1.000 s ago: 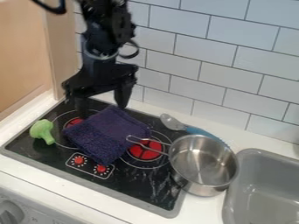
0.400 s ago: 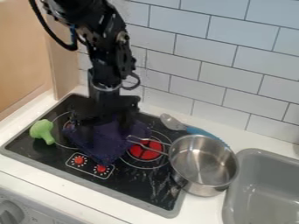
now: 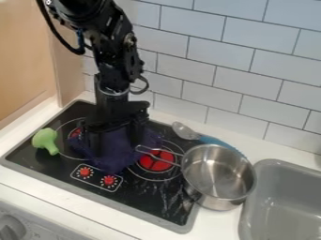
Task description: Move the towel to the top left side of the stove
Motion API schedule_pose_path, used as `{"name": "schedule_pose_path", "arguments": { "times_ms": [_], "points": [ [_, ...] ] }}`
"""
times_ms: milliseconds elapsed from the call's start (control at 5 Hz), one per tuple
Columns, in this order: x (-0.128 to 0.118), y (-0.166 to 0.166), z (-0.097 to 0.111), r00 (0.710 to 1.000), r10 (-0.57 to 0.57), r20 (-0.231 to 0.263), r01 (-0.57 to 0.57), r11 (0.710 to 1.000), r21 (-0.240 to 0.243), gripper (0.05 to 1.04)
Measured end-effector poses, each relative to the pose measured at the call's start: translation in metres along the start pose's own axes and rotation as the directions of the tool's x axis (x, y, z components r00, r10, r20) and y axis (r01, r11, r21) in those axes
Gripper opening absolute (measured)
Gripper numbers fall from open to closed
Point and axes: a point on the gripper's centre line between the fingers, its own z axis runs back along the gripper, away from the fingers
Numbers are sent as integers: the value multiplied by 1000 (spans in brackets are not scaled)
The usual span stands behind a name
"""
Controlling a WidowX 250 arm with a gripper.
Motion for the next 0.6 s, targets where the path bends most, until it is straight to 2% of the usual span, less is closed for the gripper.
{"name": "schedule_pose_path", "arguments": {
  "times_ms": [400, 600],
  "points": [
    [33, 0, -4, 999, 41, 2, -41, 999, -10, 999],
    [48, 7, -5, 998, 64, -6, -64, 998, 0, 999]
  ]
}}
